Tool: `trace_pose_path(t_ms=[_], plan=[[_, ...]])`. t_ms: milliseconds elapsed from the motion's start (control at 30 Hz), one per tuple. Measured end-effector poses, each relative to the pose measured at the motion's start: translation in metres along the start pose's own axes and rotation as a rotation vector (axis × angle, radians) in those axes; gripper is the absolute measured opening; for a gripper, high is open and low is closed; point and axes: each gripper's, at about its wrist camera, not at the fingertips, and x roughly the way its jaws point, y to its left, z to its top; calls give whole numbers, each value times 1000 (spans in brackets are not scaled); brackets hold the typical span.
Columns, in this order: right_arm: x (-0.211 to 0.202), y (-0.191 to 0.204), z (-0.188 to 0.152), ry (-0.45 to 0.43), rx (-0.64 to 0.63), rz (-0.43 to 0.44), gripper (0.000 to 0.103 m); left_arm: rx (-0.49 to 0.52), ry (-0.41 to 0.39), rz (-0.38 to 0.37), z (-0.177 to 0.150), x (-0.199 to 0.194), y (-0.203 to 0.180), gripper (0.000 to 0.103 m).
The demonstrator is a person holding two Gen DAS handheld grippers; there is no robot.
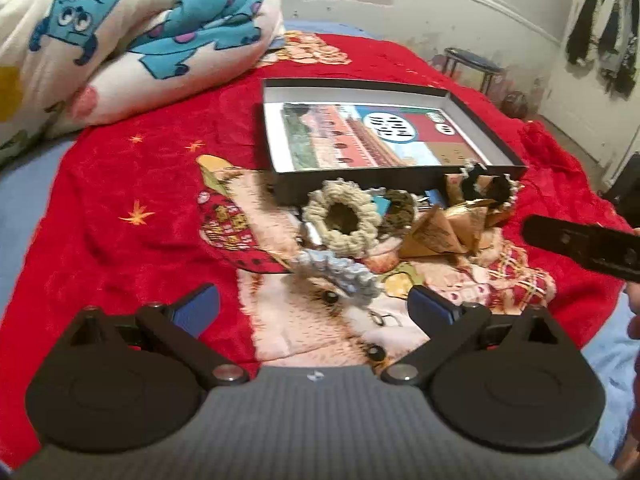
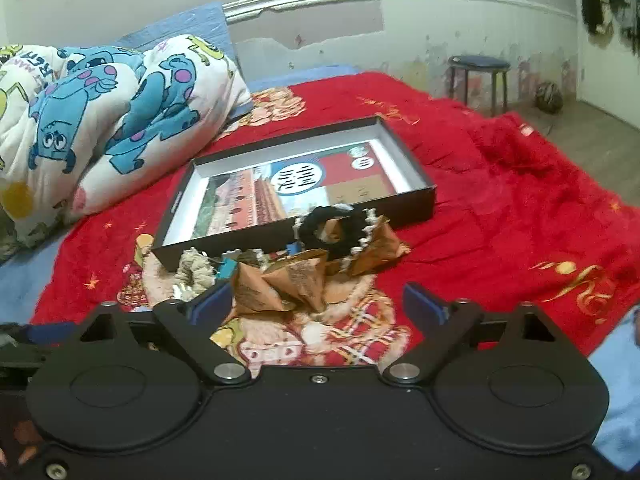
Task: Organize objects
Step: 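Move both grippers down toward the pile of scrunchies and paper snacks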
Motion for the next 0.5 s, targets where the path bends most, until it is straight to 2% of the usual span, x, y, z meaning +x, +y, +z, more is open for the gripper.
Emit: trace_pose_path(t_ms=[167, 267, 433, 500], plan=[[15, -4, 1, 13, 51, 41, 73, 5, -13, -86, -5, 7, -6, 93], [24, -7, 2, 15, 61, 50, 68, -4, -18, -87, -6, 13, -7, 89], [46, -10, 5, 20, 83, 30, 67, -85, -9, -87, -5, 29, -1, 79], [55, -11, 6, 20, 85, 20, 67, -110, -4, -87, -3, 33, 1, 72]])
